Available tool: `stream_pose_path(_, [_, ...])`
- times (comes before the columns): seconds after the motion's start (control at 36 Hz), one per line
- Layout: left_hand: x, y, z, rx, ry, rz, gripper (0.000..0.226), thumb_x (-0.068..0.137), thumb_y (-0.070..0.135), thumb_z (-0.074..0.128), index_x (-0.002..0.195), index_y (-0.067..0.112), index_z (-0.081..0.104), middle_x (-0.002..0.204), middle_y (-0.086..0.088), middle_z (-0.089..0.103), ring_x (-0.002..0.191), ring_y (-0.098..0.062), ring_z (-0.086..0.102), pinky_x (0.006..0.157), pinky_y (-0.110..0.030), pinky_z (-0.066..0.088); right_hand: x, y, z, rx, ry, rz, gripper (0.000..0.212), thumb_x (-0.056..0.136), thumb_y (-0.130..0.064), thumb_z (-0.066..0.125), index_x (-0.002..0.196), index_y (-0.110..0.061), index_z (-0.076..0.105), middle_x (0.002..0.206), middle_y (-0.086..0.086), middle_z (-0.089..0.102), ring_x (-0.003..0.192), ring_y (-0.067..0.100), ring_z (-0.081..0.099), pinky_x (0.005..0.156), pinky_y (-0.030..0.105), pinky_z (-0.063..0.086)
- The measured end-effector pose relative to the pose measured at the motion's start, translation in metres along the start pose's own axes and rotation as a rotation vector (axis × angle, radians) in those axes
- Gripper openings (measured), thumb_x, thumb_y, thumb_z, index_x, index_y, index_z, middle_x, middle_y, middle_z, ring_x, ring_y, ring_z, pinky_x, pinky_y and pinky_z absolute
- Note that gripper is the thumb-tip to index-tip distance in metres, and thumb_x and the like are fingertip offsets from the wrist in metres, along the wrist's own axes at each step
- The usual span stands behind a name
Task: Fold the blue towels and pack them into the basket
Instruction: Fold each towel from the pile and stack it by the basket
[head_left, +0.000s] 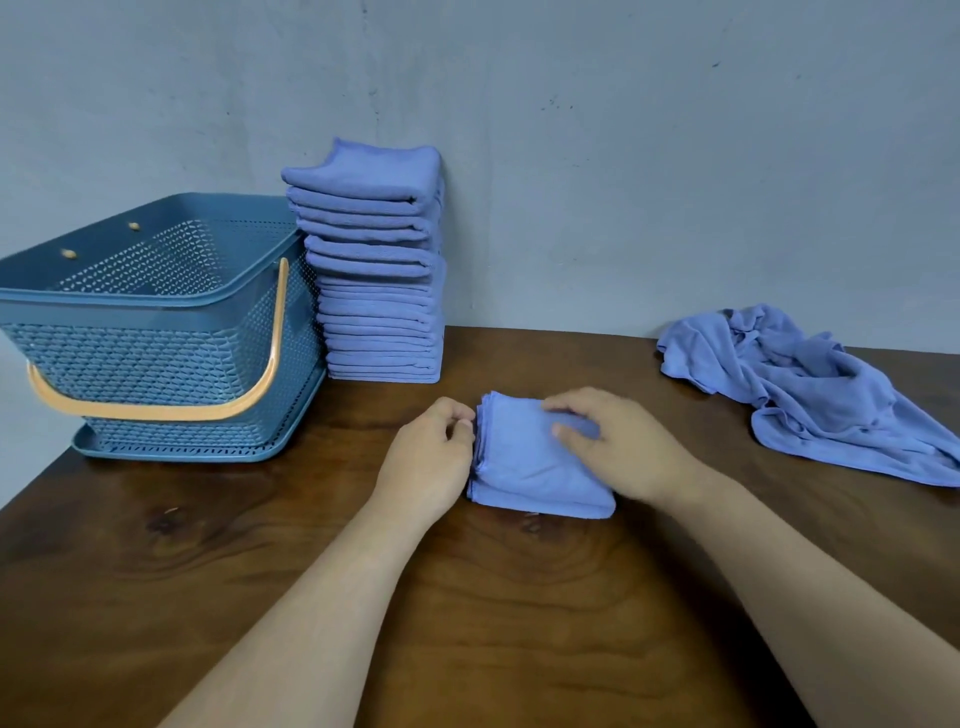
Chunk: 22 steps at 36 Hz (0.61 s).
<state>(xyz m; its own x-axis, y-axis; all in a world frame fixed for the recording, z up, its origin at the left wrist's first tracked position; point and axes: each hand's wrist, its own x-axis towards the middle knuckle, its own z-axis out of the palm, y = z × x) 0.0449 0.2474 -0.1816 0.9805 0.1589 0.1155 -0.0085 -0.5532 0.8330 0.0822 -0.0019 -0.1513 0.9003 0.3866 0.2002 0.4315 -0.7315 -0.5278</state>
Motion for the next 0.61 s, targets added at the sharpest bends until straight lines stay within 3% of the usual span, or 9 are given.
stream_pose_path(0.11, [0.0, 0.002, -0.001, -0.011, 0.006, -0.01, 0.024, 0.109, 0.027, 0.045, 0.106, 0.036, 0.067, 0.098, 0.02, 0.069, 0.09, 0.0, 0.062, 0.071, -0.021, 0.042, -0.01, 0.005, 0.021, -0.002, -0.138, -0.015, 0.062, 0.099, -0.069, 0.054, 0.155, -0.047, 0.045, 0.166, -0.029, 0.028, 0.155, -0.008, 0.015, 0.13, 0.031, 0.017])
stream_pose_path(0.22, [-0.002, 0.004, -0.002, -0.014, -0.003, -0.019, 0.024, 0.111, 0.033, 0.043, 0.103, 0.037, 0.065, 0.098, 0.018, 0.069, 0.089, 0.002, 0.062, 0.069, -0.022, 0.042, -0.008, -0.002, 0.023, -0.233, -0.305, -0.061, 0.101, 0.071, -0.106, 0.04, 0.158, -0.066, 0.007, 0.173, -0.028, -0.009, 0.159, 0.002, -0.018, 0.131, 0.046, -0.004])
stream_pose_path(0.31, [-0.004, 0.008, 0.002, -0.008, -0.006, -0.02, 0.017, 0.11, 0.043, 0.044, 0.112, 0.039, 0.061, 0.104, 0.017, 0.067, 0.096, -0.002, 0.064, 0.07, -0.023, 0.045, -0.006, -0.006, 0.025, -0.302, -0.357, -0.057, 0.107, 0.063, -0.11, 0.041, 0.152, -0.074, -0.007, 0.172, -0.024, -0.019, 0.158, 0.011, -0.026, 0.129, 0.054, -0.007])
stream_pose_path(0.42, [-0.012, 0.019, 0.012, 0.218, 0.076, 0.118, 0.032, 0.107, 0.049, 0.049, 0.135, 0.036, 0.055, 0.128, 0.017, 0.056, 0.12, -0.009, 0.051, 0.1, -0.037, 0.047, -0.006, -0.008, 0.022, -0.33, -0.391, -0.055, 0.101, 0.064, -0.11, 0.04, 0.146, -0.079, -0.011, 0.172, -0.022, -0.024, 0.158, 0.017, -0.029, 0.127, 0.062, -0.008])
stream_pose_path(0.53, [-0.019, 0.031, 0.018, 0.494, 0.001, 0.338, 0.048, 0.11, 0.05, 0.037, 0.157, 0.043, 0.041, 0.168, 0.021, 0.03, 0.158, -0.008, 0.017, 0.129, -0.044, 0.02, -0.005, -0.009, 0.021, -0.314, -0.396, -0.073, 0.101, 0.067, -0.109, 0.037, 0.149, -0.075, -0.012, 0.171, -0.022, -0.024, 0.158, 0.017, -0.03, 0.126, 0.064, -0.009])
stream_pose_path(0.61, [-0.022, 0.032, 0.022, 0.569, -0.101, 0.444, 0.056, 0.113, 0.048, 0.023, 0.168, 0.039, 0.022, 0.174, 0.025, 0.013, 0.161, 0.001, -0.002, 0.133, -0.044, 0.004, -0.007, -0.006, 0.024, -0.281, -0.346, -0.099, 0.103, 0.067, -0.11, 0.031, 0.151, -0.069, -0.014, 0.172, -0.023, -0.021, 0.159, 0.014, -0.026, 0.127, 0.063, -0.004])
